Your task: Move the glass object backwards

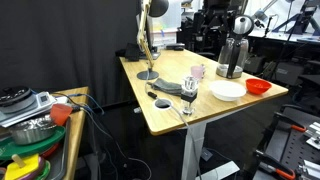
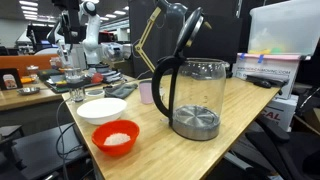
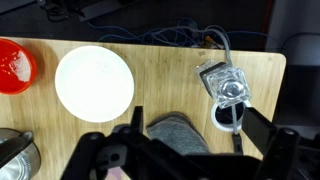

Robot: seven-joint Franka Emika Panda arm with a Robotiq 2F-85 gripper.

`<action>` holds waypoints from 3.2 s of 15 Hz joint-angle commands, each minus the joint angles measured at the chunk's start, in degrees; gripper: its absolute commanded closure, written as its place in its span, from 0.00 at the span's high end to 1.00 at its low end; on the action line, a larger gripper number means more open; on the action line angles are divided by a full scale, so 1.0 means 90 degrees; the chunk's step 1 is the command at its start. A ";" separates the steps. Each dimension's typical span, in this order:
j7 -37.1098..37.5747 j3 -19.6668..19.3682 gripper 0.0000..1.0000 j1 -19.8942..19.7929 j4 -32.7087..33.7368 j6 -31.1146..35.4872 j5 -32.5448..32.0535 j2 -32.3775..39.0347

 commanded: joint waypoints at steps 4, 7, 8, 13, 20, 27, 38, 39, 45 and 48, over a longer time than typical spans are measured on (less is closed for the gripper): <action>0.0018 -0.0065 1.00 0.0087 0.0038 0.0022 -0.0030 0.0031; -0.0108 -0.0006 1.00 0.0162 0.0086 0.0161 -0.0143 0.0087; -0.0208 0.0020 1.00 0.0226 0.0094 0.0224 -0.0166 0.0096; -0.0539 0.0307 1.00 0.0606 0.0094 0.1044 -0.0625 0.0297; -0.0368 0.0331 1.00 0.0725 0.0021 0.1220 -0.0698 0.0335; -0.0511 0.0340 1.00 0.0820 -0.0052 0.1458 -0.0531 0.0658; -0.0433 0.0286 1.00 0.0915 -0.0026 0.1686 -0.1093 0.1627; -0.0431 0.0282 1.00 0.0931 -0.0004 0.1675 -0.1111 0.1702; -0.0344 0.0241 0.75 0.0988 0.0003 0.1716 -0.1292 0.1998; -0.0315 0.0244 0.58 0.1029 -0.0001 0.1783 -0.1257 0.2049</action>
